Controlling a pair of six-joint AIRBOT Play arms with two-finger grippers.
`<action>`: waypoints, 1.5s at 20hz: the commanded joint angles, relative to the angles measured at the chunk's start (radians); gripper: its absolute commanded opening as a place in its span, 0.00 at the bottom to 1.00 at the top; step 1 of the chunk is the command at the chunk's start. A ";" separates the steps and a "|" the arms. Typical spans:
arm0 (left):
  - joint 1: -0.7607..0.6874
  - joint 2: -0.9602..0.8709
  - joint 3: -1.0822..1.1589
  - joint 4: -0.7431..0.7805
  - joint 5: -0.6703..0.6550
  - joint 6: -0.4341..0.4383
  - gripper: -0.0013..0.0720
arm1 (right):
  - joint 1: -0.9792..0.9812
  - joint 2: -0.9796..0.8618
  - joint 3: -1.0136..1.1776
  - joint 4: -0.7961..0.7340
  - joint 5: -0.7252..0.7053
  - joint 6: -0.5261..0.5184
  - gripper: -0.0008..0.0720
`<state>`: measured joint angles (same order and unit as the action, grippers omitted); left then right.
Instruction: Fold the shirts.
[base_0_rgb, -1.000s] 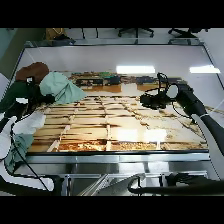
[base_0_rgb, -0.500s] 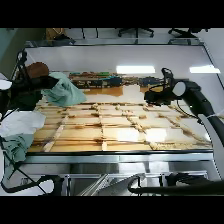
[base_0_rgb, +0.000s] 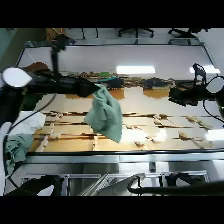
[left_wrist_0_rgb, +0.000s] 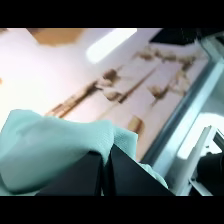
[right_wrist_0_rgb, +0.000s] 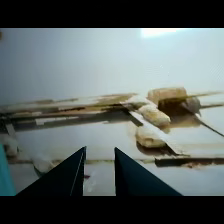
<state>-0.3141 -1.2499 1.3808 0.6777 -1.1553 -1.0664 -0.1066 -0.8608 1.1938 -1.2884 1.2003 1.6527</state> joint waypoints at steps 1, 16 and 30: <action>-0.151 -0.092 -0.032 0.056 0.103 -0.055 0.03 | -0.021 0.003 -0.006 0.002 0.076 -0.008 0.32; 0.154 -0.063 -0.367 0.209 -0.142 -0.163 0.96 | 0.159 0.098 -0.503 0.438 -0.045 -0.295 0.67; -0.064 -0.028 -0.850 0.017 0.122 -0.071 0.79 | 0.452 -0.099 -0.546 0.465 -0.388 -0.319 0.67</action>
<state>-0.3416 -1.2541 0.5606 0.7258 -1.0874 -1.1397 0.3344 -0.9401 0.6498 -0.8276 0.8444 1.3407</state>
